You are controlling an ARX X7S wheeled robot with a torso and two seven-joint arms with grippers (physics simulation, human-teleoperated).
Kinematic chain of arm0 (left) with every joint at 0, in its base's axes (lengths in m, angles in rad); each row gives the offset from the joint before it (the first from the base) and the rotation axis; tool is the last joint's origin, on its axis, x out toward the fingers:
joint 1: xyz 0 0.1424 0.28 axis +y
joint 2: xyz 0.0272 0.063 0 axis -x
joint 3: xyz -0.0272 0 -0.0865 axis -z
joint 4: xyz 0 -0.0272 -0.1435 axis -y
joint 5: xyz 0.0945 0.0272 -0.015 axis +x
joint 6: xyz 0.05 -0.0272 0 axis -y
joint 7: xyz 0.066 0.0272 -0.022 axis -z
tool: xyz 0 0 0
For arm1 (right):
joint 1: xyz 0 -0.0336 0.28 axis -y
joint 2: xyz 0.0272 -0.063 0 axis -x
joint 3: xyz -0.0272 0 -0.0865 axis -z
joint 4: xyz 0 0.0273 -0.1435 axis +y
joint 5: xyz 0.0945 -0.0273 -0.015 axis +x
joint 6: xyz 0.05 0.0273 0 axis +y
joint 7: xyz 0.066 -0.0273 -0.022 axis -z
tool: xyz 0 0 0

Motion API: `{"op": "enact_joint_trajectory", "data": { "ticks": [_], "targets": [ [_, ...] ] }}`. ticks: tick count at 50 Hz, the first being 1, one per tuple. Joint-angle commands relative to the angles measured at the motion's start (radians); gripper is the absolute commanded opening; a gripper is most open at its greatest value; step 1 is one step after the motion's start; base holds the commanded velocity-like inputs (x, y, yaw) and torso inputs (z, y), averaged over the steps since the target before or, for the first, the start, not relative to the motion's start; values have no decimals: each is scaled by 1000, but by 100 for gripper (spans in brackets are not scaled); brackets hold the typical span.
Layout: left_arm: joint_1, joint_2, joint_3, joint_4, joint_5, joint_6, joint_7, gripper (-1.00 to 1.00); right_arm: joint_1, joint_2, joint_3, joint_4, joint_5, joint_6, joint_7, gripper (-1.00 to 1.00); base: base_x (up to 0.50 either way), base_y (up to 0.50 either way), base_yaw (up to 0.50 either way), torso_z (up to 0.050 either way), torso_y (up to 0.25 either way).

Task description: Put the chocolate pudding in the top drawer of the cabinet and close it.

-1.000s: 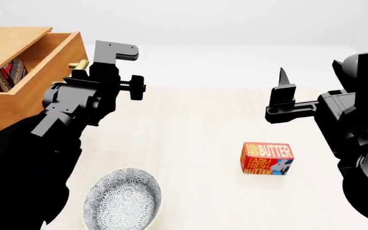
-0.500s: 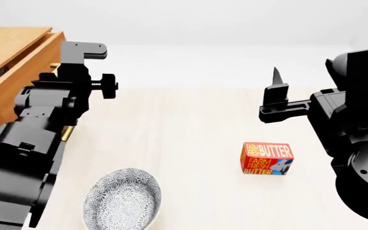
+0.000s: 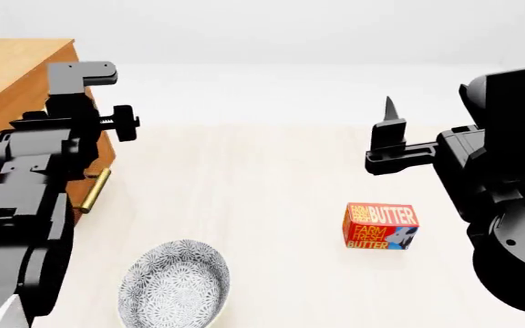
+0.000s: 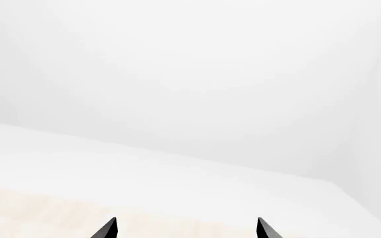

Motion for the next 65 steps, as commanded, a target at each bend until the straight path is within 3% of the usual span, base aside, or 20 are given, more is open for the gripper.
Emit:
{"op": "enact_joint_trajectory", "data": {
  "ticks": [1, 25, 50, 65],
  "targets": [
    [6, -57, -81, -8, 104, -3, -23, 100, 14, -9, -13, 7, -2, 5, 2, 100, 12, 5, 5, 0, 0],
    [6, -51, -124, -8, 162, 7, -1, 100, 26, -16, -24, 9, 0, 5, 5, 100, 8, 7, 7, 0, 0],
    [15, 63, -49, 3, 195, 57, 128, 100, -5, -2, -18, 7, -14, -25, -7, 100, 2, 2, 2, 0, 0],
    [103, 90, -22, 165, 198, -23, 159, 100, -17, 2, -17, 9, -22, -38, -12, 100, 0, 0, 0, 0, 0]
  ]
}}
